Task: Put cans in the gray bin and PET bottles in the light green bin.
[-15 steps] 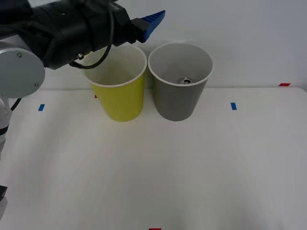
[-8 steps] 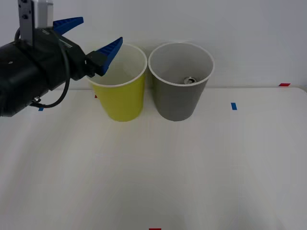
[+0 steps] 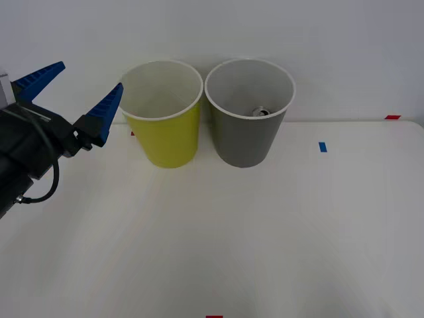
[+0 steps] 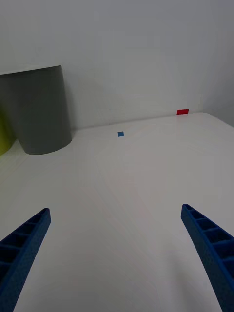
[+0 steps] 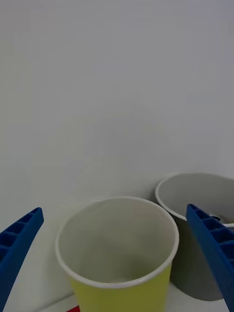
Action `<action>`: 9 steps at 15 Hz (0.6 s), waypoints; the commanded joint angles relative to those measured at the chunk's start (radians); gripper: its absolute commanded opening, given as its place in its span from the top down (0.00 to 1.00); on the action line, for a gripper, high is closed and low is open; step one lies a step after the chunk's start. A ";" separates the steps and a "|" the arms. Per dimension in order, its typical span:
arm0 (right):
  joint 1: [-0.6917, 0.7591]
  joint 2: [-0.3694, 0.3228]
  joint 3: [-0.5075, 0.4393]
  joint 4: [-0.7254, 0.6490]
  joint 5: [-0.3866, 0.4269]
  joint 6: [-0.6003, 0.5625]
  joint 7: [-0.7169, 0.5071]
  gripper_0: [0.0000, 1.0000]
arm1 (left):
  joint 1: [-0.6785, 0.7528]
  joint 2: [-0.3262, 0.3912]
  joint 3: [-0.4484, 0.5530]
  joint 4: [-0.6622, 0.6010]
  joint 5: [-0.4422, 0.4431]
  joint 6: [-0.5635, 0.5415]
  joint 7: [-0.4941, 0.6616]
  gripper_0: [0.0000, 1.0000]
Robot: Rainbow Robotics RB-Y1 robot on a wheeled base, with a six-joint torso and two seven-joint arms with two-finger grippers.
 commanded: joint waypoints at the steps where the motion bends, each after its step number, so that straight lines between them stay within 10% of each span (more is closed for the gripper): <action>1: 0.000 0.000 0.000 0.000 0.000 0.000 0.000 0.07 | 0.152 0.005 -0.045 0.001 -0.012 -0.185 -0.073 0.00; 9: 0.000 0.000 0.000 0.000 0.000 0.000 0.000 0.07 | 0.466 0.002 -0.167 0.003 -0.035 -0.527 -0.117 0.00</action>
